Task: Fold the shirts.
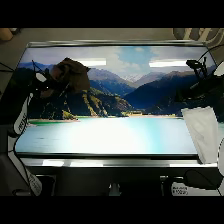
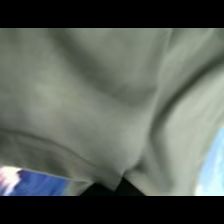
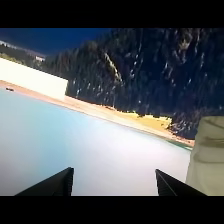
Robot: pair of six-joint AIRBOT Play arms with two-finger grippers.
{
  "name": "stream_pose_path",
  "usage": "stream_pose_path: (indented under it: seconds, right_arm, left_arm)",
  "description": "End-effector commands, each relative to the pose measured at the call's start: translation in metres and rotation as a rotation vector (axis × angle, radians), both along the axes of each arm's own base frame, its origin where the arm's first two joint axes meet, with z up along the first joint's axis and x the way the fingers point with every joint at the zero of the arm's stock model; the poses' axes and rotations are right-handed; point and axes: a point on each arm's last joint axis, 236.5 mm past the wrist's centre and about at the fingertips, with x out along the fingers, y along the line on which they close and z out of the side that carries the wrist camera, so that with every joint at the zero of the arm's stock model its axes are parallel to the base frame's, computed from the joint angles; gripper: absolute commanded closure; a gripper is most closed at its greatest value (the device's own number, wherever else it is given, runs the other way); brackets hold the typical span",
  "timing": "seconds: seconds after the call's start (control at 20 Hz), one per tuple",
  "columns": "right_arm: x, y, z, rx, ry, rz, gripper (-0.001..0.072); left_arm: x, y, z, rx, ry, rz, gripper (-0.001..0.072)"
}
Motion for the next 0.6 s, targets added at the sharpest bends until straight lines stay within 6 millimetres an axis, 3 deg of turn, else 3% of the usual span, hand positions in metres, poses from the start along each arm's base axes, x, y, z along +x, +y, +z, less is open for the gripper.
stream_pose_path:
  seconds: [0.0,0.05,0.1,0.2,0.3,0.4,0.45,0.5,0.55]
  right_arm:
    - [0.006,-0.001,0.007,-0.004,-0.041,-0.005,0.0182]
    - [0.012,-0.003,0.015,-0.018,-0.082,-0.011,0.0182]
    - [0.021,-0.008,0.030,-0.045,-0.151,-0.021,0.0182]
    - [0.034,-0.014,0.077,-0.084,-0.311,-0.036,0.0182]
    - [0.042,-0.017,0.145,-0.124,-0.529,-0.058,0.0183]
    - [0.031,-0.016,0.219,-0.157,-0.747,-0.081,0.0184]
    - [0.018,-0.014,0.252,-0.160,-0.837,-0.102,0.0185]
    - [0.001,-0.011,0.279,-0.154,-0.904,-0.125,0.0185]
    - [-0.015,-0.008,0.299,-0.151,-0.952,-0.140,0.0185]
  left_arm:
    - [0.015,-0.010,0.025,-0.011,-0.108,-0.036,0.0686]
    - [0.020,-0.015,0.051,0.009,-0.184,-0.083,0.0686]
    - [0.023,-0.020,0.091,0.052,-0.287,-0.148,0.0687]
    - [0.012,-0.038,0.189,0.159,-0.514,-0.291,0.0687]
    - [-0.029,-0.071,0.295,0.230,-0.726,-0.414,0.0687]
    - [-0.083,-0.113,0.377,0.262,-0.896,-0.506,0.0687]
    - [-0.114,-0.140,0.404,0.265,-0.956,-0.566,0.0687]
    - [-0.145,-0.171,0.418,0.256,-0.990,-0.647,0.0687]
    - [-0.172,-0.201,0.419,0.244,-0.997,-0.736,0.0687]
